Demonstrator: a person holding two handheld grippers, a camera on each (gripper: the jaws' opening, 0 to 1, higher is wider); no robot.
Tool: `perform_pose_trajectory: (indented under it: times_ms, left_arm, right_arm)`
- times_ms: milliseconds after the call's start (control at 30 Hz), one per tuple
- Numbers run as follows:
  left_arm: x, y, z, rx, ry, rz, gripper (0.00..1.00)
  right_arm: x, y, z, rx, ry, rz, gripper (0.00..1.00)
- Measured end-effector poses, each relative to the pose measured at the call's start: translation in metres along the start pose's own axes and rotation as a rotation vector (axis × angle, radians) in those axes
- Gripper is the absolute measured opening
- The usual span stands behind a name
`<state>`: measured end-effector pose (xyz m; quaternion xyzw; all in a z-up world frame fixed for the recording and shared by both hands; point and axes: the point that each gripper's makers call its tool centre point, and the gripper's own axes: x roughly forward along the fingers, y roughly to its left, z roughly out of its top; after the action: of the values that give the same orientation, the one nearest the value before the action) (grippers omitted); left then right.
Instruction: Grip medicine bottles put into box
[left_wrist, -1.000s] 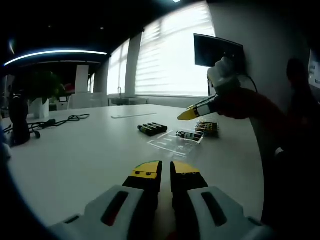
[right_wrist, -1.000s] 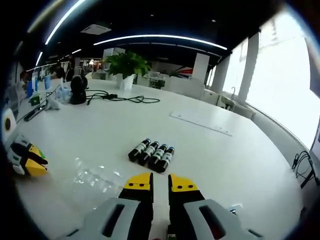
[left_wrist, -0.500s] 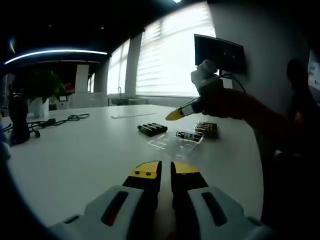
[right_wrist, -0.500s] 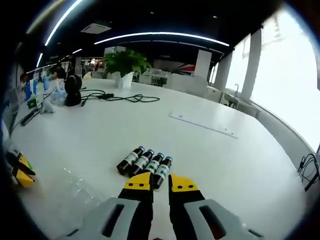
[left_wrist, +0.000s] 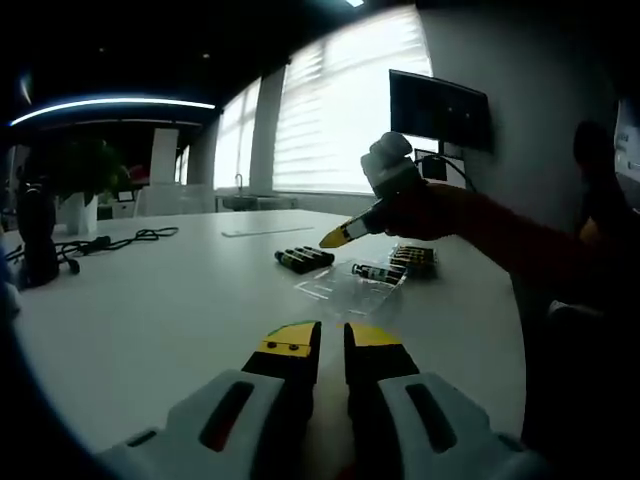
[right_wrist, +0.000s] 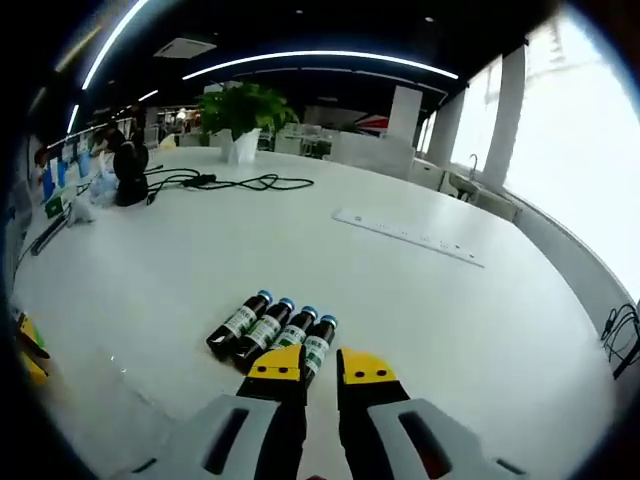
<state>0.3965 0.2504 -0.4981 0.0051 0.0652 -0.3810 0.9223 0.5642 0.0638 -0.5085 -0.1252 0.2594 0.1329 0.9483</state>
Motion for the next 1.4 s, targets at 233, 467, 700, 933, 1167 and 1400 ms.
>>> perform_pose_trajectory:
  times_ms: [233,467,700,933,1167,1400]
  left_arm:
    - [0.000,0.000,0.000,0.000,0.000,-0.001,0.04]
    - [0.000,0.000,0.000,0.001,0.000,0.000,0.04]
    - [0.000,0.000,0.000,0.003,0.003,0.002,0.04]
    - [0.000,0.000,0.000,0.003,0.002,0.001,0.04]
    - [0.000,0.000,0.000,0.004,0.003,0.003,0.04]
    - [0.000,0.001,-0.001,0.005,0.003,0.003,0.04]
  right_arm:
    - [0.004,0.003,-0.007,0.007,0.033,0.007,0.07]
    - [0.007,0.000,-0.013,0.012,0.059,0.000,0.07]
    - [0.009,-0.001,-0.016,0.031,0.071,-0.006,0.07]
    - [0.008,-0.001,-0.017,0.021,0.074,-0.002,0.06]
    - [-0.007,-0.002,-0.006,-0.018,0.028,-0.028,0.06]
    - [-0.028,0.003,0.000,-0.035,-0.017,-0.031,0.06]
